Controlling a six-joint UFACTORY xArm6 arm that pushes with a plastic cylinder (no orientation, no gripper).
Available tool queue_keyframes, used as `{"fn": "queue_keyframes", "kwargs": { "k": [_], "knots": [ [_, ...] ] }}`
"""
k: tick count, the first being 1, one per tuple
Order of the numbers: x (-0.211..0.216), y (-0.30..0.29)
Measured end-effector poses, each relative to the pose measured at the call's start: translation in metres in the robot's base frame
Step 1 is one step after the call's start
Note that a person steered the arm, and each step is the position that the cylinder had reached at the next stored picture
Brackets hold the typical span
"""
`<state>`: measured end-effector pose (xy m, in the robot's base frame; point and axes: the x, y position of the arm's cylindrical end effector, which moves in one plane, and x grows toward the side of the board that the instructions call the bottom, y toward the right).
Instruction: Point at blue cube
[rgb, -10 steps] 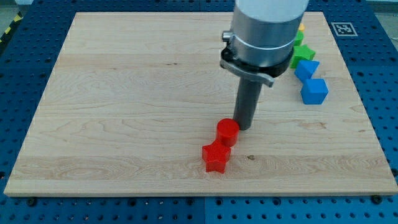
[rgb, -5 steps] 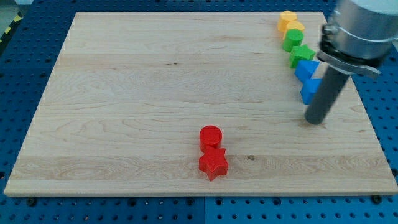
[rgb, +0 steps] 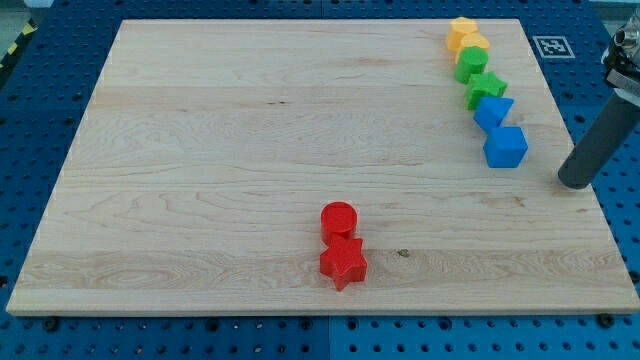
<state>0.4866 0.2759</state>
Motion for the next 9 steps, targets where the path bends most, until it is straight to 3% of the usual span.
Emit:
{"fn": "queue_keyframes", "kwargs": {
  "k": [1, 2, 3, 4, 9],
  "knots": [
    [0.011, -0.013],
    [0.019, -0.063],
    [0.009, -0.121],
    [-0.015, -0.132],
    [-0.007, -0.096]
  ]
}}
